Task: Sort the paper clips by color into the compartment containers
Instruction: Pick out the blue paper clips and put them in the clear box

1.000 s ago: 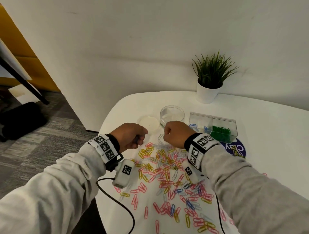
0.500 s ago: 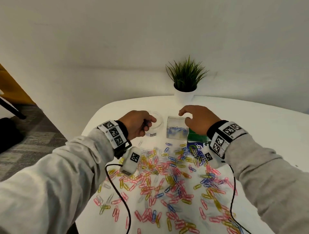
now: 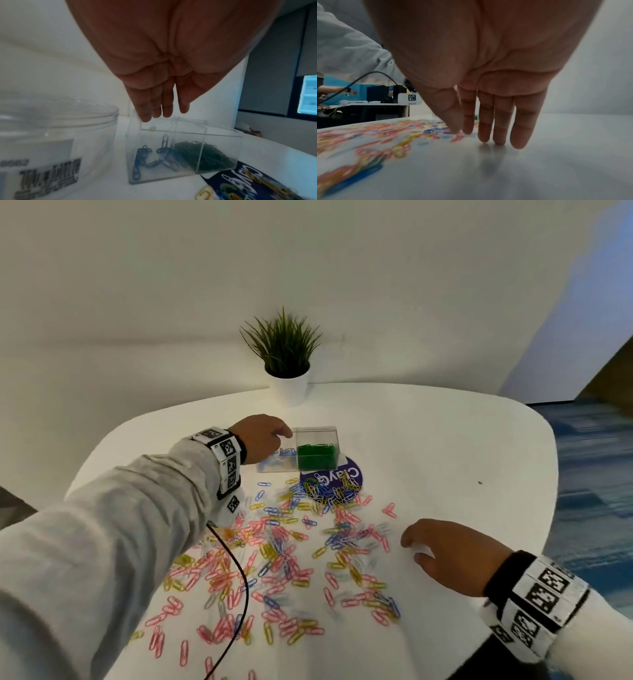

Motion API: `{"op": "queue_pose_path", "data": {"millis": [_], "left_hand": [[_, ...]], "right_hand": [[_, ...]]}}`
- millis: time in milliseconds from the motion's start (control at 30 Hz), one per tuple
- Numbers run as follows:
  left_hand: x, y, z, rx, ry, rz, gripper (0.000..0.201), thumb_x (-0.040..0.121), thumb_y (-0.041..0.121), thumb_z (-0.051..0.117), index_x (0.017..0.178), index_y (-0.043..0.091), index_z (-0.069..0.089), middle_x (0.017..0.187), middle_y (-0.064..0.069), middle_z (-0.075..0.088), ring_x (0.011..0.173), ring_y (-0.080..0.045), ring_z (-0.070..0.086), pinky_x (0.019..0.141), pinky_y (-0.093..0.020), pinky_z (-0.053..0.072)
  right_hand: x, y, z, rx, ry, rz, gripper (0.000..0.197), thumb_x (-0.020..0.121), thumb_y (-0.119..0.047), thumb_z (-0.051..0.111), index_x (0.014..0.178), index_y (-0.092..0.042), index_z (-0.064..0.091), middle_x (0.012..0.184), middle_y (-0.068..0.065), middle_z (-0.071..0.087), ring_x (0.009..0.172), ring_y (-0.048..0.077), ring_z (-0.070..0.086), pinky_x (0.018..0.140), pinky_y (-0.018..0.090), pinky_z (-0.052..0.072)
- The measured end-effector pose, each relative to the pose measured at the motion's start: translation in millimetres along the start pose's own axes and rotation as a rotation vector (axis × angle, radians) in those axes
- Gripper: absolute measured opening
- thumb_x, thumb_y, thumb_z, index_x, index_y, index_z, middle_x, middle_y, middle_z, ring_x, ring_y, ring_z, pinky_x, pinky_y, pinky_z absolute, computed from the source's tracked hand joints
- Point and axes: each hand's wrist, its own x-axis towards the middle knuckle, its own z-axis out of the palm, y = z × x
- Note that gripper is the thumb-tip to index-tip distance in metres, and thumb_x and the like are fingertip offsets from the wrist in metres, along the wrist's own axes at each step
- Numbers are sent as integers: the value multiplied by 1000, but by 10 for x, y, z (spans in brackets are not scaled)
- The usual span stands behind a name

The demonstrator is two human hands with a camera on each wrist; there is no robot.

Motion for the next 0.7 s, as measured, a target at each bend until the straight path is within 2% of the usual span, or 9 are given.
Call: {"op": "queue_pose_path", "data": {"millis": [100, 167, 267, 333, 400, 467, 633, 700], "left_hand": [[-238, 69, -57, 102, 44, 46, 33, 100, 16, 45, 128, 24, 61, 135, -2, 57, 120, -21, 51, 103, -30, 35], [-532, 126, -39, 162, 54, 118, 31, 100, 21, 46, 126, 25, 62, 129, 2, 59, 114, -19, 55, 99, -30, 39], [-1174, 162, 79, 223, -56, 229, 26, 99, 30, 48, 120, 33, 63, 111, 14, 60, 103, -10, 58, 88, -22, 41], [-1644, 125, 154, 323, -176, 268, 27, 99, 35, 49, 123, 36, 61, 112, 16, 58, 104, -8, 58, 89, -20, 42], [-2063, 2, 186, 434, -267, 256, 32, 99, 39, 46, 129, 38, 57, 123, 17, 55, 113, -8, 56, 97, -23, 43], [-2393, -174, 167, 524, -290, 206, 35, 99, 42, 43, 132, 43, 52, 130, 19, 51, 121, -7, 52, 101, -26, 42], [-2794, -406, 304, 574, -242, 124, 33, 98, 46, 41, 129, 46, 52, 127, 20, 48, 120, -6, 51, 99, -27, 44], [-2782, -334, 471, 504, -186, 105, 33, 99, 45, 42, 129, 45, 53, 125, 20, 49, 119, -6, 51, 99, -26, 43]], "right_hand": [[-86, -96, 98, -4, 15, -38, 30, 99, -38, 45, 129, -37, 51, 125, -16, 50, 112, 9, 54, 97, 27, 44], [-116, -210, 142, -6, -8, -84, 29, 98, -41, 49, 126, -35, 51, 117, -13, 51, 106, 10, 56, 92, 29, 46], [-154, -342, 216, 23, -95, -126, 31, 92, -48, 58, 121, -36, 52, 102, -14, 47, 93, 9, 52, 83, 27, 46], [-165, -388, 256, 32, -114, -135, 27, 90, -47, 61, 114, -35, 55, 98, -13, 47, 88, 9, 50, 79, 26, 45], [-165, -405, 277, 38, -104, -141, 18, 91, -41, 62, 107, -33, 58, 96, -13, 49, 86, 10, 51, 78, 27, 45], [-151, -403, 292, 35, -99, -133, 12, 90, -37, 63, 101, -33, 59, 94, -14, 50, 86, 10, 52, 78, 26, 45], [-155, -371, 304, 45, -98, -82, 9, 89, -30, 64, 92, -34, 57, 90, -16, 57, 80, 3, 53, 70, 19, 41], [-174, -366, 302, 97, -85, -43, 14, 88, -23, 61, 90, -34, 54, 86, -13, 60, 80, 7, 56, 72, 22, 47]]}}
